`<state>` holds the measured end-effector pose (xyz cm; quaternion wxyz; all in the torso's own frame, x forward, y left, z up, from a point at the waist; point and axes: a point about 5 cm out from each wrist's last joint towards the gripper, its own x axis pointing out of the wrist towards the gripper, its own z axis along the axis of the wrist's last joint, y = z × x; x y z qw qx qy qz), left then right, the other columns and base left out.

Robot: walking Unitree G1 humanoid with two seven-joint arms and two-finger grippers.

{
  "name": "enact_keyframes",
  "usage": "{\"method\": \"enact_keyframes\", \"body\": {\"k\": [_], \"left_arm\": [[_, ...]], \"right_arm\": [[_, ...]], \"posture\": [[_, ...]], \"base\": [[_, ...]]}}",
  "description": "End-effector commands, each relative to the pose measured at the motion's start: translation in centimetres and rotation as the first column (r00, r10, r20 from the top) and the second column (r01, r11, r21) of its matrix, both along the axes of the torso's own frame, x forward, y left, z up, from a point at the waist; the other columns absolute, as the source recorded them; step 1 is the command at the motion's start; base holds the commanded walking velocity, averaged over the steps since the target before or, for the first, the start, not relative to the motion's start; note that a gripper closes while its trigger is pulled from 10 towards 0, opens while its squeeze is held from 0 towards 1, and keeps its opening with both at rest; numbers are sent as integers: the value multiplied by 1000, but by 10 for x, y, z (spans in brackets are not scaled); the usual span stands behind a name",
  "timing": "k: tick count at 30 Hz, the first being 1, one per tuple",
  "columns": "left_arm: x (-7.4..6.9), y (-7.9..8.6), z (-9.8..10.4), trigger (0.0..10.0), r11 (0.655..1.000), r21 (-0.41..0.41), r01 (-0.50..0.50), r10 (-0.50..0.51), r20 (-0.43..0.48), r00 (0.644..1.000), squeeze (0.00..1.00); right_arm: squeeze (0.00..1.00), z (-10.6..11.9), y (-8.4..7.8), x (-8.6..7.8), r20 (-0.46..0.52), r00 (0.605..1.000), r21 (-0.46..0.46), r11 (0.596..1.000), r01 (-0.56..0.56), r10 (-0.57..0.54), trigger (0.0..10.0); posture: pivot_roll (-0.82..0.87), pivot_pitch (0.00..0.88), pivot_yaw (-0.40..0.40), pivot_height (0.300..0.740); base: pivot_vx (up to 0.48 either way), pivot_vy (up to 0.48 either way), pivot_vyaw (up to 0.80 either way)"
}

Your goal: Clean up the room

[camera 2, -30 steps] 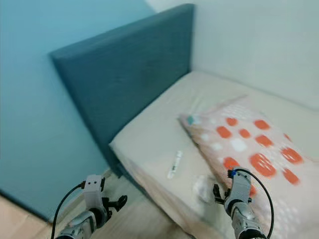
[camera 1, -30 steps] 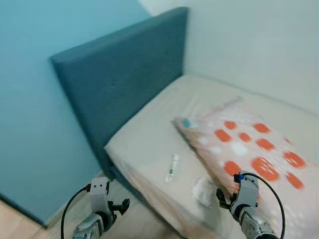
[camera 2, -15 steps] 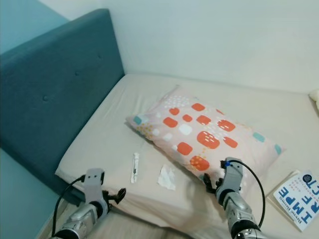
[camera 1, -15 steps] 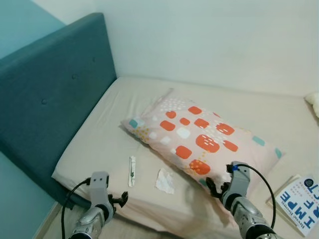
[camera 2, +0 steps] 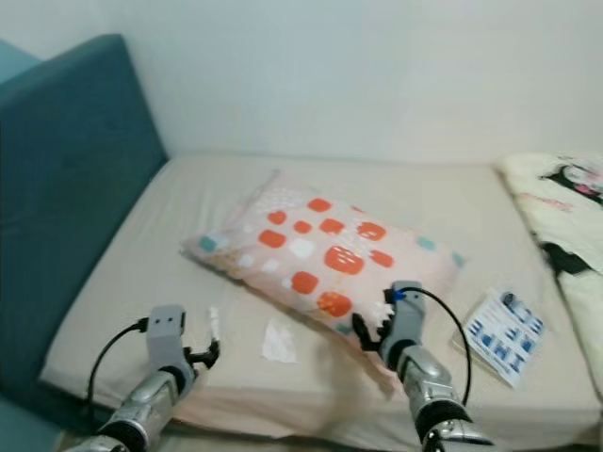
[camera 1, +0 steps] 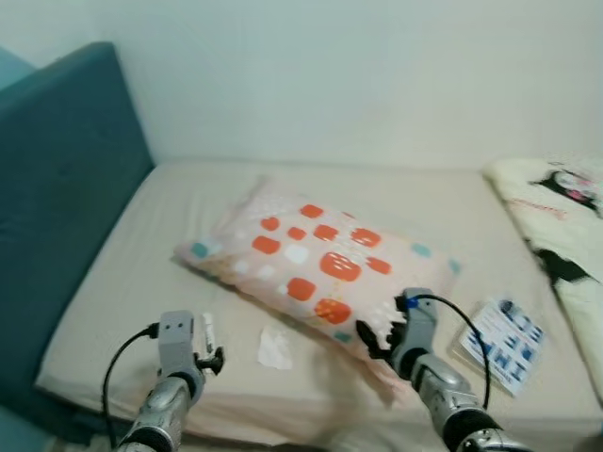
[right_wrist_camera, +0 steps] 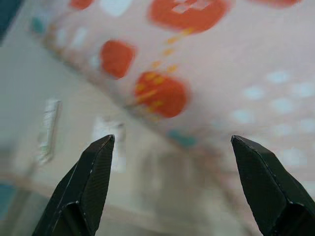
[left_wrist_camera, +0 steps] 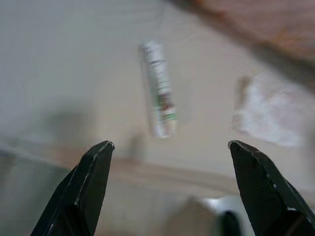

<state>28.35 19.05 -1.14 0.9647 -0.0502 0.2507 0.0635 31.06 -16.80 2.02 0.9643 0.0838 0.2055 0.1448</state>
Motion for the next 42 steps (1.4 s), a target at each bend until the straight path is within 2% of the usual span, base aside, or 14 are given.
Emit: {"method": "enact_keyframes", "body": {"k": [1, 2, 4, 5, 11, 16, 21, 22, 24, 25, 26, 28, 35, 42], "left_arm": [[-7, 4, -6, 10000, 1000, 19, -10, 11, -38, 999, 0], [-8, 10, -6, 10000, 998, 47, -44, 46, -44, 998, 0], [-8, 10, -6, 10000, 998, 47, -44, 46, -44, 998, 0], [-8, 16, -5, 10000, 994, 79, -73, 77, -46, 996, 0], [-8, 23, -3, 10000, 986, 126, -114, 120, -45, 992, 0], [-6, 39, 3, 10000, 953, 213, -217, 227, -26, 973, 0], [-4, 44, 8, 10000, 942, 202, -268, 274, -4, 962, 0], [-4, 44, 8, 10000, 942, 202, -268, 274, -4, 962, 0], [5, 32, 12, 10000, 972, 113, -207, 204, 38, 978, 0], [5, 32, 12, 10000, 972, 113, -207, 204, 38, 978, 0], [11, 22, 18, 10000, 989, 99, -111, 103, 85, 991, 0], [12, 20, 19, 10000, 990, 111, -84, 73, 97, 993, 0], [14, 23, 22, 10000, 990, 98, -98, 85, 123, 989, 0], [20, 22, 30, 10000, 991, 100, -89, 70, 178, 981, 0]], "right_arm": [[0, 1, 0, 1, 4, 1000, -9, 1000, -19, 19, 10000], [0, 3, 11, 2, 17, 997, 4, 997, -75, 75, 10000], [0, 3, 11, 2, 17, 997, 4, 997, -75, 75, 10000], [0, 5, 21, 3, 24, 993, 12, 993, -114, 113, 10000], [0, 8, 34, 5, 44, 987, 12, 988, -155, 154, 10000], [0, 19, 57, 10, 87, 965, 10, 968, -251, 249, 10000], [0, 22, 57, 12, 93, 963, 20, 966, -257, 254, 10000], [0, 22, 57, 12, 93, 963, 20, 966, -257, 254, 10000], [0, 24, 53, 14, 100, 964, 14, 969, -249, 246, 10000], [0, 24, 53, 14, 100, 964, 14, 969, -249, 246, 10000], [0, 25, 51, 15, 100, 966, 8, 971, -239, 237, 10000], [0, 25, 51, 15, 99, 967, 4, 972, -237, 235, 10000], [0, 24, 55, 11, 105, 962, 24, 967, -255, 252, 10000], [0, 23, 69, 5, 112, 944, 35, 948, -315, 310, 10000]], "posture": [[-91, 86, 51, 740], [-89, 86, 49, 740], [-89, 86, 49, 740], [-85, 87, 44, 740], [-83, 86, 40, 740], [-88, 86, 34, 740], [-81, 86, 29, 725], [-81, 86, 29, 725], [-80, 87, 28, 715], [-80, 87, 28, 715], [-87, 90, 32, 705], [-87, 90, 32, 700], [-88, 95, 31, 675], [-94, 101, 32, 650]], "base": [[0, 0, -663], [0, 0, -656], [0, 0, -656], [0, 0, -663], [0, 0, -331], [0, 0, 0], [0, 0, 0], [0, 0, 0], [0, 0, 0], [0, 0, 0], [0, 0, 0], [0, 0, 0], [0, 0, 0], [0, 0, 0]]}}
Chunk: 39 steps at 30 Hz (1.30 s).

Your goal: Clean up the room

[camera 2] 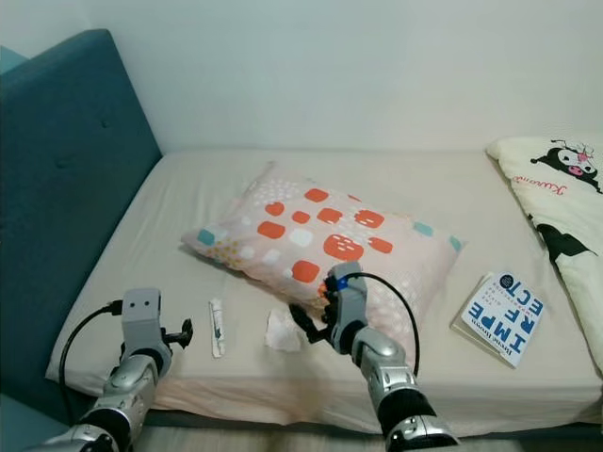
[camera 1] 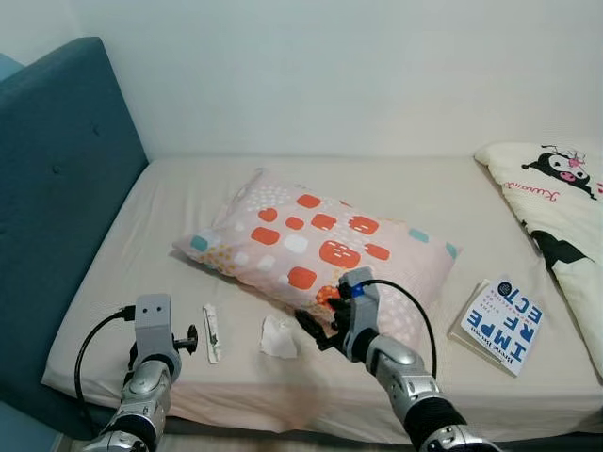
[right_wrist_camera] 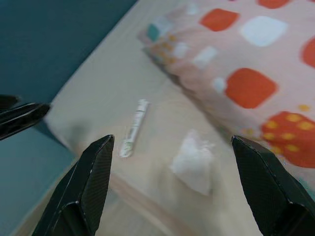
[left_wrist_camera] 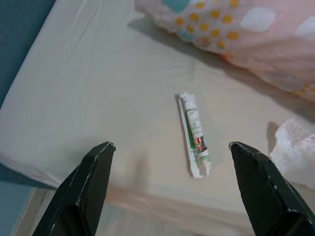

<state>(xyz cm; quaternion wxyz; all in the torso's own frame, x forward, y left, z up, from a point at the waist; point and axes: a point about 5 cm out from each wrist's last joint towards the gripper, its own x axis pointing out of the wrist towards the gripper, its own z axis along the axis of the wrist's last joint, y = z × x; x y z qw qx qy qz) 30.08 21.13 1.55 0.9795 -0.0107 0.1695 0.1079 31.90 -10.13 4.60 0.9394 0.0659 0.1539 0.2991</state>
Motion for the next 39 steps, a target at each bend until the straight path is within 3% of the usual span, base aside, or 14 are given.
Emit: {"method": "enact_keyframes", "body": {"k": [1, 6, 9, 15, 16, 22, 24, 28, 31, 35, 37, 39], "left_arm": [[6, -1, 8, 10000, 1000, -18, -6, 7, 46, 999, 0], [12, -8, 13, 10000, 999, -43, 11, -7, 78, 997, 0], [21, -24, 23, 10000, 995, -53, 79, -71, 134, 988, 0], [26, -39, 27, 10000, 991, -64, 118, -108, 143, 984, 0], [28, -41, 26, 10000, 987, -129, 95, -77, 137, 988, 0], [37, -55, 36, 10000, 972, -210, 106, -70, 173, 983, 0], [46, -68, 50, 10000, 972, -187, 143, -100, 222, 970, 0], [49, -72, 55, 10000, 973, -179, 146, -102, 232, 967, 0], [55, -80, 70, 10000, 981, -96, 170, -136, 287, 948, 0], [57, -81, 76, 10000, 982, -59, 177, -150, 313, 938, 0], [59, -77, 79, 10000, 988, 9, 156, -151, 311, 938, 0], [59, -77, 79, 10000, 988, 9, 156, -151, 311, 938, 0]], "right_arm": [[0, -4, 4, -4, -18, 1000, 3, 1000, -16, 16, 10000], [0, -4, 4, -4, -19, 1000, 3, 1000, -16, 17, 10000], [0, -4, 3, -6, -21, 1000, 5, 1000, -14, 14, 10000], [0, -3, 0, -6, -8, 1000, 7, 1000, -3, 3, 10000], [0, -1, -2, -5, 0, 1000, 9, 1000, 6, -6, 10000], [0, 5, -9, -2, 21, 999, 22, 999, 33, -33, 10000], [0, 10, -13, -2, 44, 998, 42, 998, 45, -46, 10000], [0, 13, -14, -3, 56, 997, 57, 997, 48, -52, 10000], [0, 21, -16, -5, 84, 994, 98, 994, 58, -66, 10000], [0, 25, -15, -7, 94, 993, 111, 992, 60, -71, 10000], [0, 31, -15, -9, 111, 991, 125, 991, 57, -71, 10000], [0, 31, -15, -9, 111, 991, 125, 991, 57, -71, 10000]], "posture": [[-93, 103, 32, 640], [-94, 106, 32, 630], [-96, 109, 34, 615], [-96, 117, 42, 595], [-98, 124, 45, 590], [-99, 138, 52, 575], [-97, 161, 57, 560], [-96, 175, 61, 550], [-94, 224, 77, 535], [-94, 230, 79, 525], [-91, 272, 91, 515], [-91, 272, 91, 515]], "base": [[0, 0, 0], [0, 0, 0], [0, 0, 0], [0, 0, 0], [0, 0, 0], [0, 0, 0], [0, 0, 0], [0, 0, 0], [0, 0, 0], [0, 0, 0], [0, 0, 0], [0, 0, 0]]}}
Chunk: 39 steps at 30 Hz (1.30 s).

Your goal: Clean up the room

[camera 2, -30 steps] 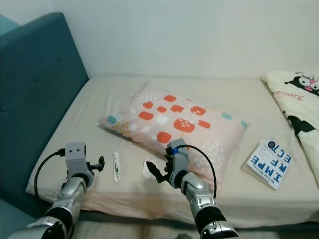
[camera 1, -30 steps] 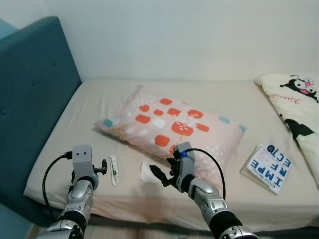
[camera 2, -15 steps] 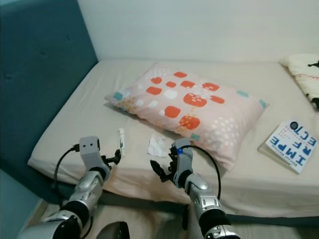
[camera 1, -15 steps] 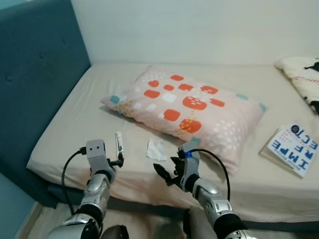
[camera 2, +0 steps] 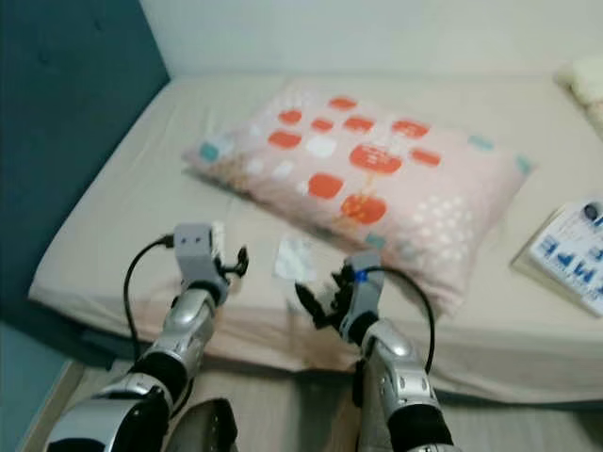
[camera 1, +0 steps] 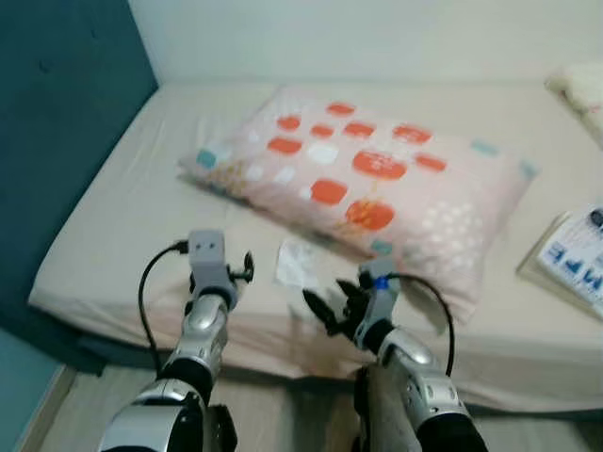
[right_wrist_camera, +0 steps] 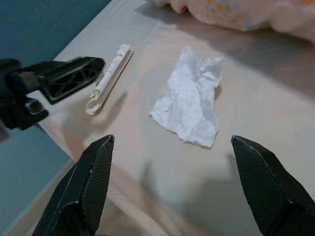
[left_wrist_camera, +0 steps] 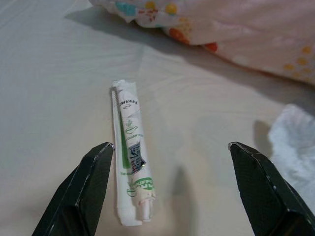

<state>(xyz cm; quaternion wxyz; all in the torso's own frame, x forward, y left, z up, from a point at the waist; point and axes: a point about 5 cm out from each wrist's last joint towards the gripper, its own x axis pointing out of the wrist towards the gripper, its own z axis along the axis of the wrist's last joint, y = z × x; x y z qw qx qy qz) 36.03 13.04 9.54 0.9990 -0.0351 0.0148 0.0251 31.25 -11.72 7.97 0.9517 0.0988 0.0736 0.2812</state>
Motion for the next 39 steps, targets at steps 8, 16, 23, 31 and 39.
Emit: {"method": "enact_keyframes", "body": {"k": [8, 16, 23, 31, 39], "left_arm": [[3, 24, -4, 10000, 978, 158, -136, 151, -91, 984, 0], [1, 10, -9, 10000, 986, 129, -107, 123, -123, 985, 0], [5, -1, -4, 10000, 990, 99, -99, 111, -117, 987, 0], [14, -8, 14, 0, 995, 32, -99, 101, -75, 992, 0], [13, -8, 13, 0, 994, 12, -106, 106, -78, 991, 0]], "right_arm": [[0, 33, 9, -6, 78, 997, 92, 996, -19, 12, 10000], [0, 49, 7, -9, 109, 994, 182, 983, -1, -19, 10000], [0, 64, 10, -12, 135, 991, 211, 977, -26, -3, 10000], [0, 72, 10, -13, 127, 992, 243, 970, -29, -2, 10000], [0, 76, 13, -8, 128, 992, 274, 961, -45, 10, 10000]], "posture": [[-93, 377, 120, 490], [-110, 423, 126, 470], [-123, 439, 120, 470], [-103, 451, 111, 470], [-88, 463, 108, 470]], "base": [[0, 0, 0], [0, 0, 0], [0, 0, 0], [0, 0, 0], [0, 0, 0]]}}
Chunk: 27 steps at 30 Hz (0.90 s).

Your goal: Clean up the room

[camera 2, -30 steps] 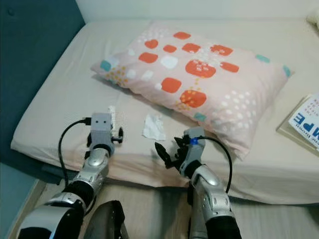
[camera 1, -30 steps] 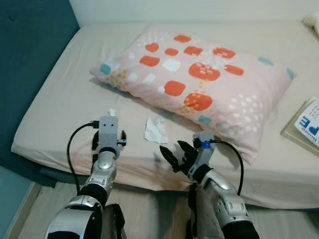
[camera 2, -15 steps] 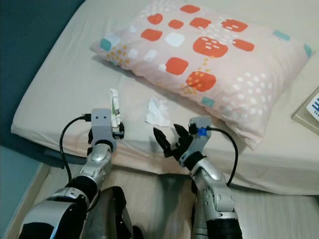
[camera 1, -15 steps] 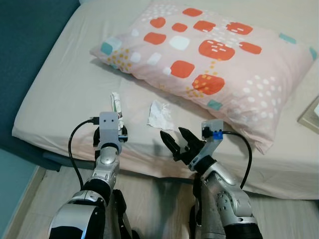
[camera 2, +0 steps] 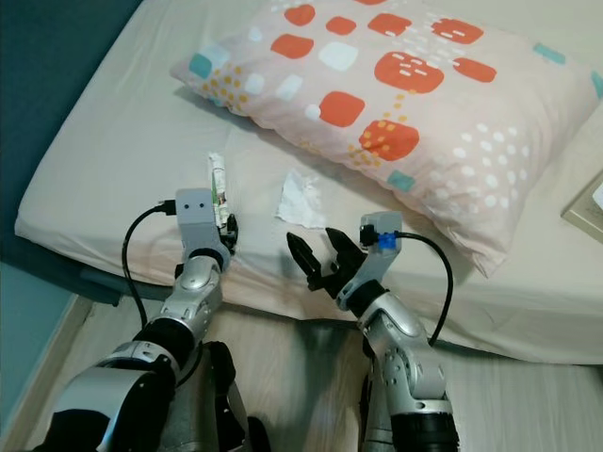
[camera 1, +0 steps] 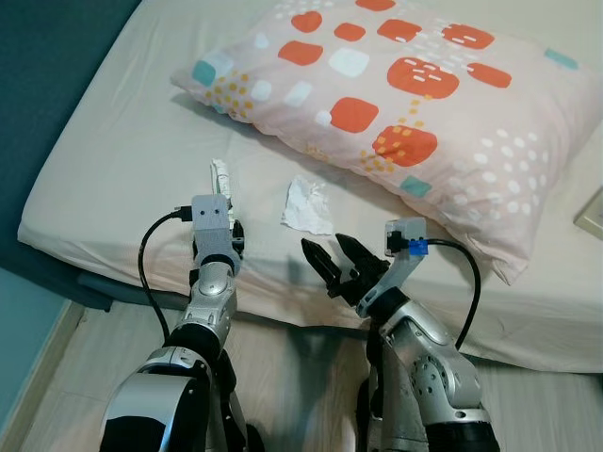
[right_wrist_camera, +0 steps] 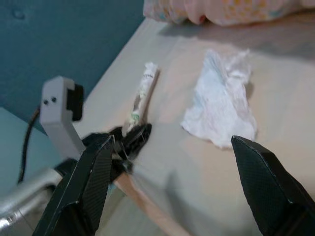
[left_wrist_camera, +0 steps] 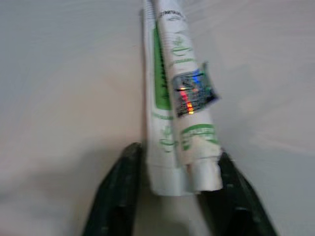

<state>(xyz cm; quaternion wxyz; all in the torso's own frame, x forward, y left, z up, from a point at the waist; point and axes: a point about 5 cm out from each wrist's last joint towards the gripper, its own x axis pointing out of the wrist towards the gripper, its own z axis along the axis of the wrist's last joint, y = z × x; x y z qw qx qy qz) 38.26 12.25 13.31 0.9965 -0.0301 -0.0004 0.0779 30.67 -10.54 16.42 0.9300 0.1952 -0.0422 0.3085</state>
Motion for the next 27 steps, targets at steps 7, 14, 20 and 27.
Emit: {"method": "enact_keyframes", "body": {"k": [7, 14, 20, 27], "left_arm": [[-12, 6, -29, 0, 1000, -9, -17, 16, -111, 994, 0], [-8, 16, -22, 0, 999, -13, -43, 41, -86, 995, 0], [-1, 34, 6, 0, 994, -37, -102, 103, 31, 994, 0], [-14, 70, 45, 0, 979, -74, -188, 199, 207, 958, 0]], "right_arm": [[0, -11, 5, 10, -61, 998, 30, 999, -30, 32, 10000], [0, -7, 10, 14, -48, 998, 50, 998, -42, 44, 10000], [0, -11, 15, 19, -56, 997, 85, 995, -47, 52, 10000], [0, -1, 20, 52, -51, 997, 70, 996, -54, 58, 10000]], "posture": [[-54, 472, 106, 470], [-43, 472, 109, 470], [11, 460, 98, 470], [100, 464, 76, 470]], "base": [[0, 0, 0], [0, 0, 0], [0, 0, 0], [0, 0, 0]]}}
